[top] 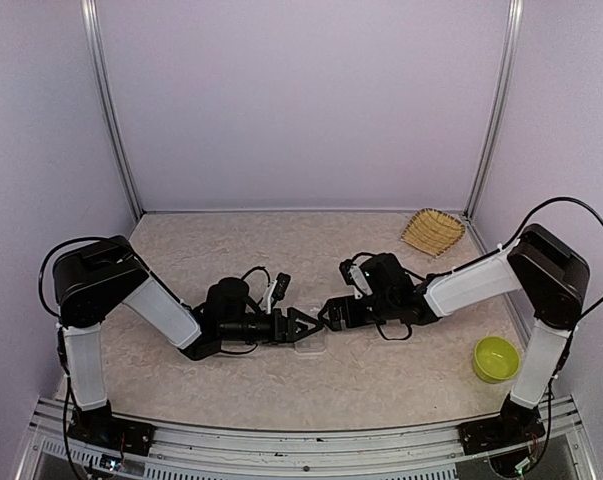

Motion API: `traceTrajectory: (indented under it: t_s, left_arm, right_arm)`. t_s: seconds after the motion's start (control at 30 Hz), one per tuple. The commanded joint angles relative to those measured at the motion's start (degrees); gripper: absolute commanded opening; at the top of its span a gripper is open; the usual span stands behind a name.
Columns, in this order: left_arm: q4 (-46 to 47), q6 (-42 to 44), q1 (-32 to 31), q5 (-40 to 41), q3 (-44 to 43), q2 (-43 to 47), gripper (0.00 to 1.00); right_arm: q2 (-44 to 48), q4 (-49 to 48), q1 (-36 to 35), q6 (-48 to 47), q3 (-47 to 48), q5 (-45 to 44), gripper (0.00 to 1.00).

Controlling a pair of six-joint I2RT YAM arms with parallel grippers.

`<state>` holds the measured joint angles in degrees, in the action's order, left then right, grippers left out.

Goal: Sort the pills into containers
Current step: Close the pill container at the center of the board.

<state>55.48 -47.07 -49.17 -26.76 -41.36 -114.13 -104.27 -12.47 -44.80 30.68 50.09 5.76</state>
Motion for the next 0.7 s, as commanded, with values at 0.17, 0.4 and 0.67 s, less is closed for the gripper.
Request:
traceTrajectory:
  t_s: [0.17, 0.4, 0.67]
  left_arm:
    - [-0.47, -0.21, 0.3, -0.9, 0.58, -1.27, 0.81]
    - [-0.07, -0.3, 0.3, -0.92, 1.0, -1.19, 0.8]
    - [0.58, -0.59, 0.3, -1.09, 1.12, -1.44, 0.8]
  right_arm:
    - [-0.95, 1.6, -1.08, -1.38, 1.41, -0.95, 1.0]
    - [-0.98, 4.21, -1.35, -1.69, 1.53, -4.15, 1.0]
    - [2.1, 6.06, -1.32, -2.15, -0.92, -8.34, 1.0]
